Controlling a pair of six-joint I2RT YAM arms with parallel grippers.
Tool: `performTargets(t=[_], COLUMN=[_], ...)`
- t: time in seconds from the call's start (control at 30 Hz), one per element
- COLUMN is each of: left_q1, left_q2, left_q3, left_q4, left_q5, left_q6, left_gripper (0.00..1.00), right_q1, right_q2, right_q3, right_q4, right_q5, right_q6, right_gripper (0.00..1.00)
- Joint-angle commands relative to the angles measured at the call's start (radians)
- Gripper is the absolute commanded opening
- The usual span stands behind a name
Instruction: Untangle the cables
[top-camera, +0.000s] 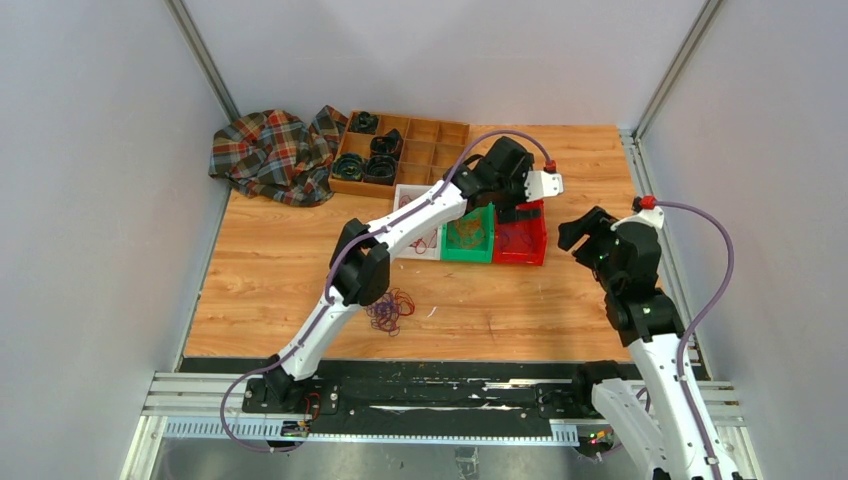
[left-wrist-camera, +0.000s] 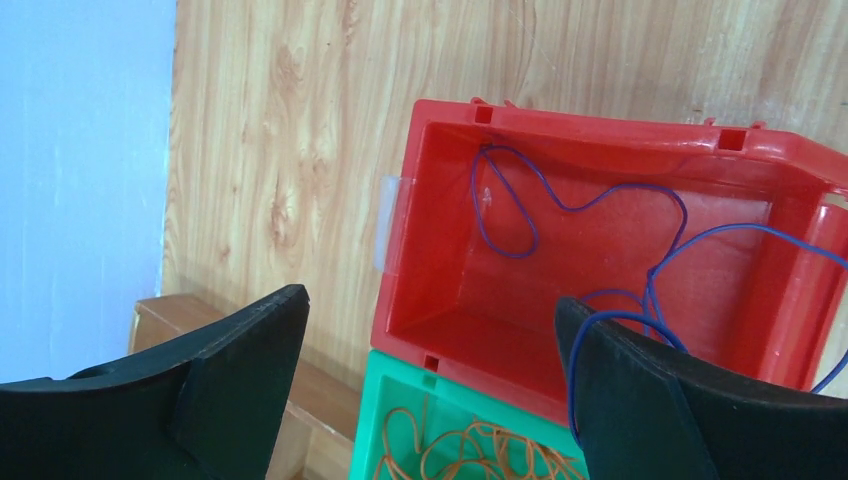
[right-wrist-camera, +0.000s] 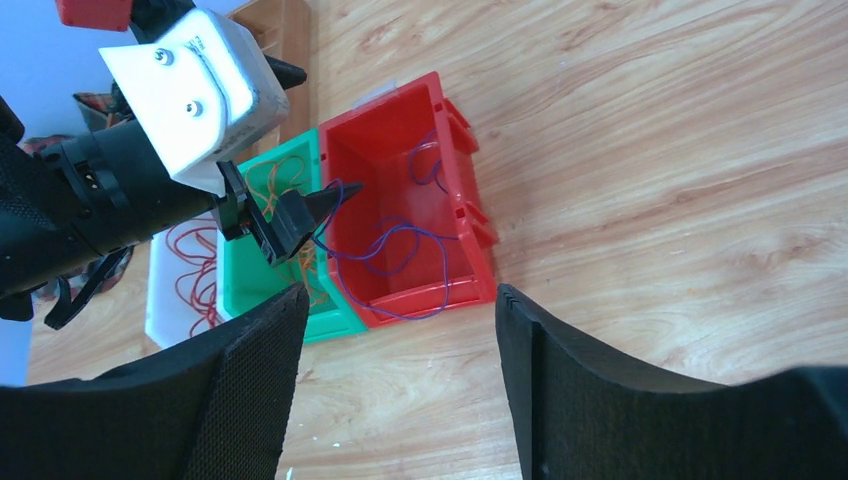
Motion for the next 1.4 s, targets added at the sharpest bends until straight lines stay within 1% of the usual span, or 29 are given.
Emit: performTargets(t=[0.0, 0.17, 0.3, 0.4, 0.67, 0.73, 0.87, 1.0, 1.13, 1.27, 1.37], left_q1=[-0.002, -0.006, -0.007, -0.007, -0.008, -0.008, -0.008, -0.007, -0.007, -0.006, -0.003], left_q2=[-0.074, -0.074, -0.075, -0.079, -0.064, -0.064, -0.064, -0.061, -0.056, -0.051, -0.049], left_q3=[0.016, 0.019, 0.024, 0.026, 0.048, 0.046, 0.044, 0.041, 0.04, 0.041, 0.042], left_q4=[-0.047, -0.056, -0.056, -0.064, -0.088, -0.091, -0.093, -0.093, -0.089, -0.078, -0.069], left_q5=[0.0, 0.021, 0.037, 0.061, 0.07, 0.073, 0.081, 0.085, 0.081, 0.074, 0.072], left_q6=[0.009, -0.039, -0.081, -0.103, -0.152, -0.162, -0.179, -0.182, -0.179, -0.181, -0.185], left_gripper=[0.98, 0.98, 0.98, 0.98, 0.98, 0.98, 0.98, 0.98, 0.98, 0.98, 0.98], right_q1=[-0.016, -0.015, -0.014, -0.014, 0.002, 0.002, 0.004, 0.004, 0.006, 0.006, 0.006], right_q2=[0.019, 0.071, 0.153, 0.232, 0.466, 0.53, 0.605, 0.656, 0.687, 0.685, 0.643], right_q3=[0.006, -0.145, -0.231, -0.273, -0.253, -0.237, -0.236, -0.231, -0.229, -0.232, -0.243], right_q4=[0.03, 0.254, 0.427, 0.576, 0.838, 0.867, 0.978, 1.035, 1.065, 1.038, 0.965], right_q5=[-0.091, -0.274, -0.302, -0.333, -0.406, -0.424, -0.468, -0.507, -0.531, -0.525, -0.499], right_q6=[0.04, 0.092, 0.116, 0.134, 0.132, 0.138, 0.169, 0.17, 0.162, 0.149, 0.121], right_gripper=[0.69, 0.71, 0.71, 0.69, 0.65, 0.64, 0.6, 0.55, 0.55, 0.54, 0.51])
